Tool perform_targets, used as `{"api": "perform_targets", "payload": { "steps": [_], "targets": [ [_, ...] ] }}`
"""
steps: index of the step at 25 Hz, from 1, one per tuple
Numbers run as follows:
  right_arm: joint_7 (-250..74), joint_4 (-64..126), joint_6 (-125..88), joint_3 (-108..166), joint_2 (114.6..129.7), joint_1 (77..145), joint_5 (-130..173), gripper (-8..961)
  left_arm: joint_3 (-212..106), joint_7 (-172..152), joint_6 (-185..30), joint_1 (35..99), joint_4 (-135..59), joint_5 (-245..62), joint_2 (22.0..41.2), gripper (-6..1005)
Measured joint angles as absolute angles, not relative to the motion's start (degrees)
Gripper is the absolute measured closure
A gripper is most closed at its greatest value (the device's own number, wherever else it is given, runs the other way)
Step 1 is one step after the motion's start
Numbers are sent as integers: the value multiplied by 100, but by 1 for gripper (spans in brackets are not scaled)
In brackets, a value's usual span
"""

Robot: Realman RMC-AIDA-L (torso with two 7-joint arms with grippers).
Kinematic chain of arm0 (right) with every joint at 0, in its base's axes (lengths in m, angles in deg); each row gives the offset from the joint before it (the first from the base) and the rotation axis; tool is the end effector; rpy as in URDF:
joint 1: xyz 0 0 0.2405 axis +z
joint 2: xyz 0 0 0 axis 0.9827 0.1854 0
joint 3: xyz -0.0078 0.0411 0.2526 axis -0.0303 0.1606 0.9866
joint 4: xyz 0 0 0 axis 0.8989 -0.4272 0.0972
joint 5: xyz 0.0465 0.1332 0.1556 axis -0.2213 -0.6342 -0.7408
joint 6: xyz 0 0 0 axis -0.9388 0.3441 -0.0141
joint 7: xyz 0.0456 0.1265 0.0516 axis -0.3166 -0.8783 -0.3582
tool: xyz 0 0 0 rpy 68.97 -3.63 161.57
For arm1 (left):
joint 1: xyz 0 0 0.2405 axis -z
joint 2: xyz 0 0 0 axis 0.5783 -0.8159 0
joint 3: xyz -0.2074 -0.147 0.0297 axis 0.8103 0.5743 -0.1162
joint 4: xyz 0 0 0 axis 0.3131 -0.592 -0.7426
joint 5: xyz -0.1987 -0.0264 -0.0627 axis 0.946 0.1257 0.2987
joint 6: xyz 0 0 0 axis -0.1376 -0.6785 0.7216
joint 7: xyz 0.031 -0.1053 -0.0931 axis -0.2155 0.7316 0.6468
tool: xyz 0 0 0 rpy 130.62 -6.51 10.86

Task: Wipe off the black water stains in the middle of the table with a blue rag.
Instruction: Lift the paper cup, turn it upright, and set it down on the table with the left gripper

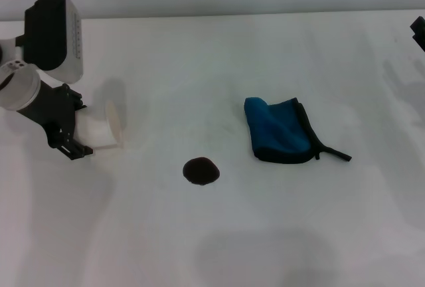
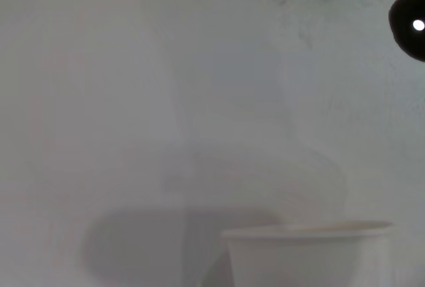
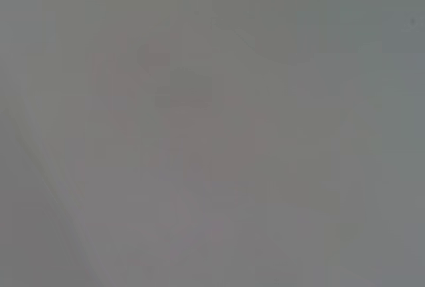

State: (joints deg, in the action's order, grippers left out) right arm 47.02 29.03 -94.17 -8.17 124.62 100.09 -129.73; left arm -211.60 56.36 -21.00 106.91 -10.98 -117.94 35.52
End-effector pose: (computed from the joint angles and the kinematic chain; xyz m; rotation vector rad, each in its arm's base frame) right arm 0.3884 0.3074 0.0427 -1.4558 0.9571 0.9328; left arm -0.2309 0.4274 -0.0220 -2.8730 0.0994 0.7576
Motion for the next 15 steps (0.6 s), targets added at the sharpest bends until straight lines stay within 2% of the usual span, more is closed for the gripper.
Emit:
{"api": "perform_targets", "payload": {
  "steps": [15],
  "targets": [
    [4702,2903,-9438,-817,12460,9959,-12973,158,-21152,5946,-2097,10678,-1042,-11237,3553,222]
  ]
}}
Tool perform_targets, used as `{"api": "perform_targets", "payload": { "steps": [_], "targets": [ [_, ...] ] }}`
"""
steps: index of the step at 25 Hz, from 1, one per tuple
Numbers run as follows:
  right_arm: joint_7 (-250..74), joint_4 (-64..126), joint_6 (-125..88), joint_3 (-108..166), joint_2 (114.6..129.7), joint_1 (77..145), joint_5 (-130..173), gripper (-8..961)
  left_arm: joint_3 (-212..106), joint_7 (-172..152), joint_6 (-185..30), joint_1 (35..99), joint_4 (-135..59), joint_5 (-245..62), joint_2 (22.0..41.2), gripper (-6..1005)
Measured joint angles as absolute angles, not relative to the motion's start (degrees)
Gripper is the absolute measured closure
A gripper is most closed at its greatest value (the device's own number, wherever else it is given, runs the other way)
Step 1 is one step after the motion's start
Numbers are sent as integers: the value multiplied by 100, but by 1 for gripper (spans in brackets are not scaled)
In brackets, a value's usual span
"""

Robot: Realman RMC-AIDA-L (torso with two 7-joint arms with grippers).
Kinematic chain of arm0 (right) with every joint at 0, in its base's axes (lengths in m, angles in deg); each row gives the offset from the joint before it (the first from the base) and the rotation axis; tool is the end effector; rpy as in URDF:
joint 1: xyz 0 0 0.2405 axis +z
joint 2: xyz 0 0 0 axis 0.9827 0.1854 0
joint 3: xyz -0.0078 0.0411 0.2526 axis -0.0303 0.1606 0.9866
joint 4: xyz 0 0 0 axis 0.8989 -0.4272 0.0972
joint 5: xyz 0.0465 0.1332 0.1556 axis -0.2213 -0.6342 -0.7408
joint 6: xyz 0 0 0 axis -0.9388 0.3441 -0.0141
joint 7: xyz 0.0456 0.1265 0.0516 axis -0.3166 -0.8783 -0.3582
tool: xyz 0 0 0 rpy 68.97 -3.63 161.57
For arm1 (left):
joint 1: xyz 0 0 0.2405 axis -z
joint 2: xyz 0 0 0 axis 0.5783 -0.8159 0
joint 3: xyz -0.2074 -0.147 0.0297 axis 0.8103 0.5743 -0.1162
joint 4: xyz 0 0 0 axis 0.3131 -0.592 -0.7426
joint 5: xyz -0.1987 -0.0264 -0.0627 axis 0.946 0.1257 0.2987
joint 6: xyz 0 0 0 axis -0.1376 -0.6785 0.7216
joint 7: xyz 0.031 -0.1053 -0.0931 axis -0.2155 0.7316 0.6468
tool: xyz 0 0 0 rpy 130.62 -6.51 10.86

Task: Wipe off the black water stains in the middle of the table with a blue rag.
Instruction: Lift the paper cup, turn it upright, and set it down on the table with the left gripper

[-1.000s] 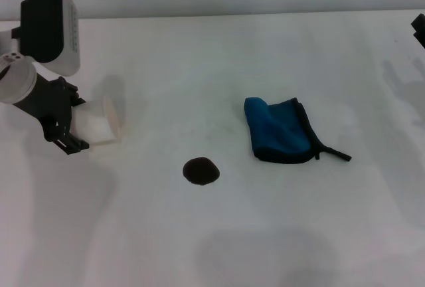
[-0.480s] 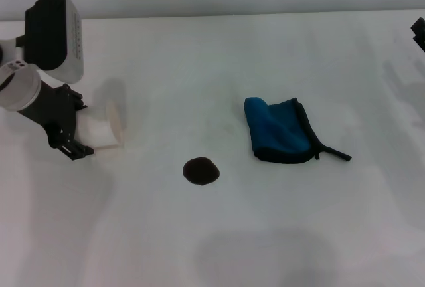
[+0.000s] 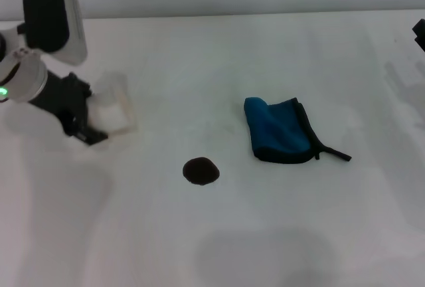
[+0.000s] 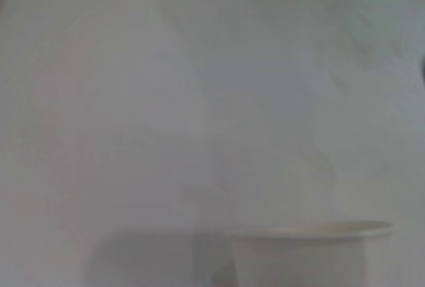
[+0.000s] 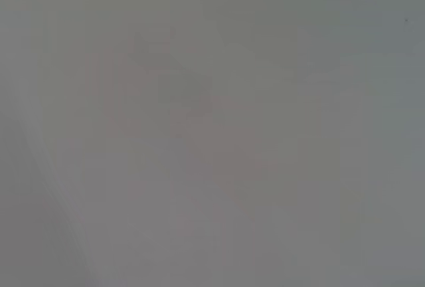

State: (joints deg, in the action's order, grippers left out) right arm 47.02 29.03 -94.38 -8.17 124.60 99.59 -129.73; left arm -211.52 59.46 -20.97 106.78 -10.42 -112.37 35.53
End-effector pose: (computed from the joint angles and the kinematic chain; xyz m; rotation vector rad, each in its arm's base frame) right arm 0.3907 0.3040 0.0430 -1.4514 0.9597 0.9295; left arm -0.2222 0.4323 -0.0242 -2.8464 -0.0260 0.6196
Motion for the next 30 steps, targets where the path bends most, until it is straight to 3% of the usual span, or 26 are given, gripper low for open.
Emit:
{"api": "perform_targets", "payload": {
  "steps": [10,22,30],
  "targets": [
    [4702,2903,-9408,-808,12460,9989,-12973,159,-21152,5916,-2228,10454,-843,-9697,3564,228],
    [4702,2926,-9204,-733,12463,9982,-12992,160,-21143,2300,-2936,8305,-2721,-4464,3575,230],
    [4702,2913,-9145,-724,12463,10021,-12991,160,-21144,-58,-2977,7384,-3982,-2337,3592,229]
  ]
}}
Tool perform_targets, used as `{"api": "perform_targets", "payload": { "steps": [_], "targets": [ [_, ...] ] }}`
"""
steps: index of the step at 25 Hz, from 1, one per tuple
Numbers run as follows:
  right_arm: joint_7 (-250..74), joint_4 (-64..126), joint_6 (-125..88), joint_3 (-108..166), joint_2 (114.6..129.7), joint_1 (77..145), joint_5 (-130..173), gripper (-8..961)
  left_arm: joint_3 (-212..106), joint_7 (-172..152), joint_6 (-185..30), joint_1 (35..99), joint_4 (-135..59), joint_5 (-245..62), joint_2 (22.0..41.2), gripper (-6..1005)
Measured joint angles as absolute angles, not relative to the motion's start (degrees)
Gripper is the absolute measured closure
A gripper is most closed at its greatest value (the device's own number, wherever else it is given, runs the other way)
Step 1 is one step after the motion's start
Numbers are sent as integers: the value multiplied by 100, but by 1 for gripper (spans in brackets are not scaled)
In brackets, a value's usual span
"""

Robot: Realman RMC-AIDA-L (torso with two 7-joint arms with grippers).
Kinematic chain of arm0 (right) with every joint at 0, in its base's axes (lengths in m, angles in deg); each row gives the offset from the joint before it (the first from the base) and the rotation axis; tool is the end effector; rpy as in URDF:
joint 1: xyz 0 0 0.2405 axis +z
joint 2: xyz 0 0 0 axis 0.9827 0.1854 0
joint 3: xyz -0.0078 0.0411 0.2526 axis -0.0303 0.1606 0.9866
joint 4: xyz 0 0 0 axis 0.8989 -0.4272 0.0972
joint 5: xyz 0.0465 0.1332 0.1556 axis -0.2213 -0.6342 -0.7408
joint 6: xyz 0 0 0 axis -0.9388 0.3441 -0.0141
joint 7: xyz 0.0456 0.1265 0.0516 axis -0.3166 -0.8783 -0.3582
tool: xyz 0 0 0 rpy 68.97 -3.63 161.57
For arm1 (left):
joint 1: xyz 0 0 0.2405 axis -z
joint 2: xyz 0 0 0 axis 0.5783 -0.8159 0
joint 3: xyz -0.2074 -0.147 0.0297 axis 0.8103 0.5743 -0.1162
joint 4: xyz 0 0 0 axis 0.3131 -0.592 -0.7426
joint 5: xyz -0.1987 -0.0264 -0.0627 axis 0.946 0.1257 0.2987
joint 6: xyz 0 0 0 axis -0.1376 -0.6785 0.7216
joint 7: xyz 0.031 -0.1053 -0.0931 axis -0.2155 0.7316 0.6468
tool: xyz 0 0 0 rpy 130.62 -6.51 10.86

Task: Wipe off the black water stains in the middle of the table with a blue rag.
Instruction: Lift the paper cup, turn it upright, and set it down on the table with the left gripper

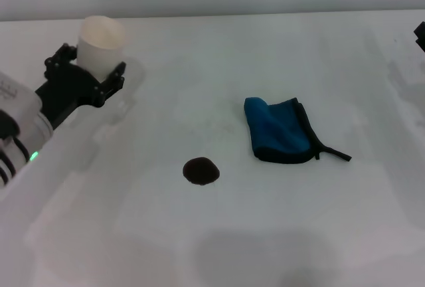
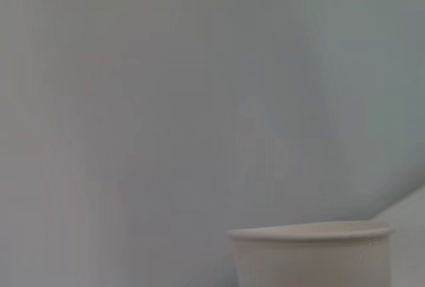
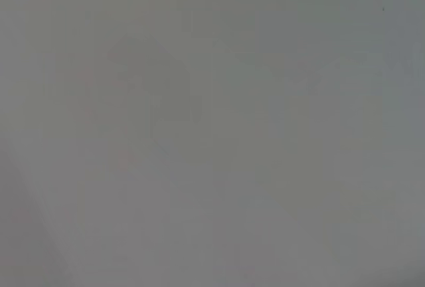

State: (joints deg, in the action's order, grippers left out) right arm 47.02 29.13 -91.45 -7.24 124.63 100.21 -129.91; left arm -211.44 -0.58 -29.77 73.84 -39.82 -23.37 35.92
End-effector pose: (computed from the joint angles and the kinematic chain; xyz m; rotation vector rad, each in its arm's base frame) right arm 0.3955 0.3079 0.0423 -1.4252 0.9935 0.8977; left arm -0.2777 0.3726 -0.0686 -2.1082 -0.2807 -0.4852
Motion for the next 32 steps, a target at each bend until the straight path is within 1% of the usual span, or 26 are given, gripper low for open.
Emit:
{"api": "perform_targets", "payload": {
  "steps": [4,10,32],
  "targets": [
    [4702,2913,-9109,-721,12463,10028,-12991,160,-21140,-852,-3111,7139,-4444,-1629,3623,229],
    [4702,2940,-8997,-721,12469,10028,-12991,161,-21134,-895,-3763,7101,-4724,-1387,3650,229],
    [4703,2909,-8904,-721,12472,10041,-12991,163,-21134,-956,-3814,6780,-4863,-1369,3656,218]
  ]
}}
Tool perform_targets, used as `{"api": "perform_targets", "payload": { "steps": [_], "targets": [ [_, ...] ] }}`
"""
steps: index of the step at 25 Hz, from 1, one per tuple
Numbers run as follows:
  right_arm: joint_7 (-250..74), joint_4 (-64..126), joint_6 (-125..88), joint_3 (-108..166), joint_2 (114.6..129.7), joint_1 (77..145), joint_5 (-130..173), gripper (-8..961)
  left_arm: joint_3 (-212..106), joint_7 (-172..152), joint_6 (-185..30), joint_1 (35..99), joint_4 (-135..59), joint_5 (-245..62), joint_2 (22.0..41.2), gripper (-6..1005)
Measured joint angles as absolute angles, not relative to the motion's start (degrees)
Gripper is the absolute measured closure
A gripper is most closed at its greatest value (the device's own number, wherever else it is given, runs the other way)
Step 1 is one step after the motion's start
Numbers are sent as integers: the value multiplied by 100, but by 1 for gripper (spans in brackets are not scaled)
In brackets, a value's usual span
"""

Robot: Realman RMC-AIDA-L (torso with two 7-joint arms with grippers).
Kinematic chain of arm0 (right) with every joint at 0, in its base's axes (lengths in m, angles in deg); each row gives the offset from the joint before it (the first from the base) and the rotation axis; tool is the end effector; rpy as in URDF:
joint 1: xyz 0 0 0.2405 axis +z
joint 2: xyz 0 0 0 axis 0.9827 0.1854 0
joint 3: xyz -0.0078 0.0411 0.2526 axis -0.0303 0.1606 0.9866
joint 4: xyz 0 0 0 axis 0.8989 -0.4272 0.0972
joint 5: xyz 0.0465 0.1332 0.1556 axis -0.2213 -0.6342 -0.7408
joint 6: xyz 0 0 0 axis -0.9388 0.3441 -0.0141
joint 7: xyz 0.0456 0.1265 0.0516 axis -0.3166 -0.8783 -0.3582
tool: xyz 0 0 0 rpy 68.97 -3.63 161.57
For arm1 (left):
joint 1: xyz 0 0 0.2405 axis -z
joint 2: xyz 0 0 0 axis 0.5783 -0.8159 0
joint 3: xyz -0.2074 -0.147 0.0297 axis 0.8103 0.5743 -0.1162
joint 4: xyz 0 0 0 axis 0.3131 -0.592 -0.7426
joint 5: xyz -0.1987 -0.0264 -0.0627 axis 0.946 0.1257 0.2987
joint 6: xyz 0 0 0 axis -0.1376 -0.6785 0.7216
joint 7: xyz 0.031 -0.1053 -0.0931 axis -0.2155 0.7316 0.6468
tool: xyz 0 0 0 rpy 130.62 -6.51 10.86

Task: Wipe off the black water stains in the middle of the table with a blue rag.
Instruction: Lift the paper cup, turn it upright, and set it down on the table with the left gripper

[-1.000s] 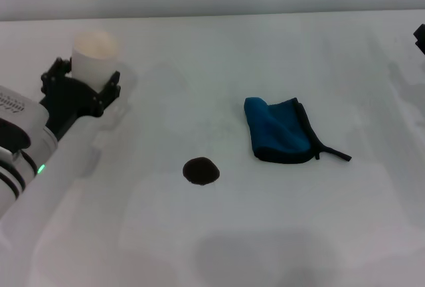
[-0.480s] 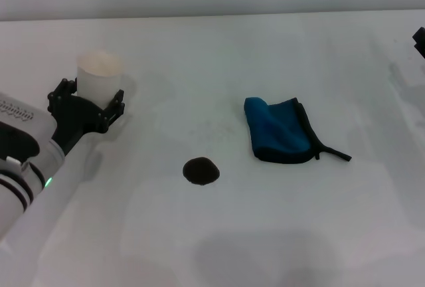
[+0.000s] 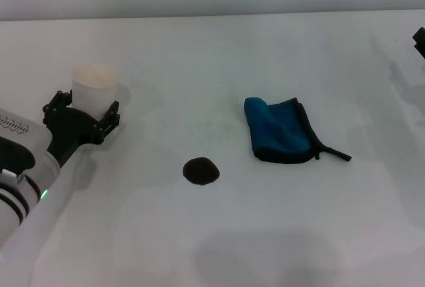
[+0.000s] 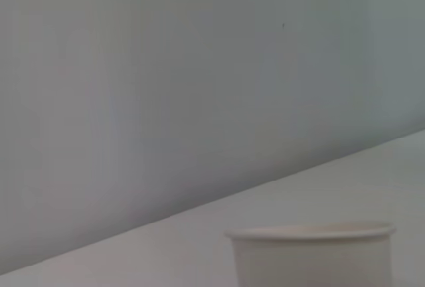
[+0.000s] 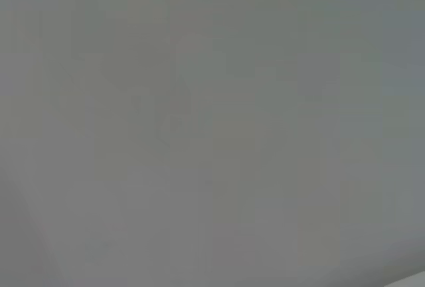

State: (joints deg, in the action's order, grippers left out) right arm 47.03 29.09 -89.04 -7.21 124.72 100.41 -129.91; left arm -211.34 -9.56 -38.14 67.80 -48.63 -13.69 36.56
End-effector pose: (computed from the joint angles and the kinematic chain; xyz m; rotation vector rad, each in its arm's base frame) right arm 0.3998 0.3089 0.0396 -1.4169 1.0228 0.8643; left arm -0.3034 0.3395 -0.0964 -2.0435 -0.5011 -0.3809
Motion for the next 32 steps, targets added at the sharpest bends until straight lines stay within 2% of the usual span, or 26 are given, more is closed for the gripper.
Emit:
{"api": "perform_targets", "payload": {
  "steps": [14,32],
  "targets": [
    [4702,2912,-8904,-720,12472,10018,-12991,164,-21134,-962,-3890,6727,-4878,-1382,3658,215],
    [4703,2903,-8921,-720,12462,9964,-12991,165,-21048,-903,-3685,6407,-5184,-1091,3641,111]
  ]
}}
